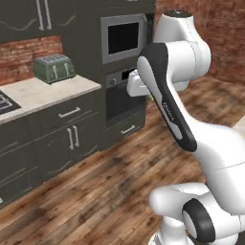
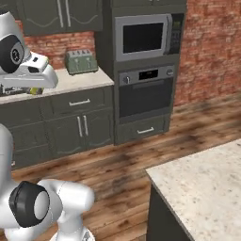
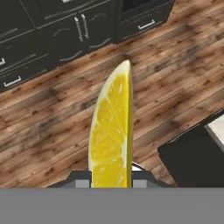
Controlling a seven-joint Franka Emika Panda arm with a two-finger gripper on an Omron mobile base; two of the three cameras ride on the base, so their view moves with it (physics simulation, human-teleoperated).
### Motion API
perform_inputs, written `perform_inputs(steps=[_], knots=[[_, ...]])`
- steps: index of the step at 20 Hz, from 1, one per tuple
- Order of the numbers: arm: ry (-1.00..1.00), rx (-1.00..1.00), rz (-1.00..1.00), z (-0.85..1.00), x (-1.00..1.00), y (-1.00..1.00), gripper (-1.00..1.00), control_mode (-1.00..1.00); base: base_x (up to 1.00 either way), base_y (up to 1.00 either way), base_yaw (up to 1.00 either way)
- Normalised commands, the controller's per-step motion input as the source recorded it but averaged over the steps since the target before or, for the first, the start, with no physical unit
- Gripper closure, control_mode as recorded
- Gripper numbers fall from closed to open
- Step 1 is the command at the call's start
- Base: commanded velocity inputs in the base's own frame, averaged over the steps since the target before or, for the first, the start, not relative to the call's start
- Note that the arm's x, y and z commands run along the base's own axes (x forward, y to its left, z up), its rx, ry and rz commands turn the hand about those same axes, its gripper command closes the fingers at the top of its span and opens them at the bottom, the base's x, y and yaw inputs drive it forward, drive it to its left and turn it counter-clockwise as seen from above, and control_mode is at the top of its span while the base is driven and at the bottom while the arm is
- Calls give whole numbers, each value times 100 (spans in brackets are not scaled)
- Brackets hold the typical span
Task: There is a bowl on the dining counter. Grab a lemon wedge from the fridge and place it in the bowl. Then get the liquor bottle and glass cup from the cabinet and place them next to the bowl.
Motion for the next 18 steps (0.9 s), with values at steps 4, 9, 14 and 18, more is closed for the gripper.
perform_inputs(steps=[4, 9, 14, 18], knots=[[0, 0, 0, 0, 0, 0, 100, 100, -17, -32, -62], [0, 0, 0, 0, 0, 0, 100, 100, -16, -26, -60], [0, 0, 0, 0, 0, 0, 100, 100, -18, -24, -59], [0, 0, 0, 0, 0, 0, 100, 100, -27, -32, -57]])
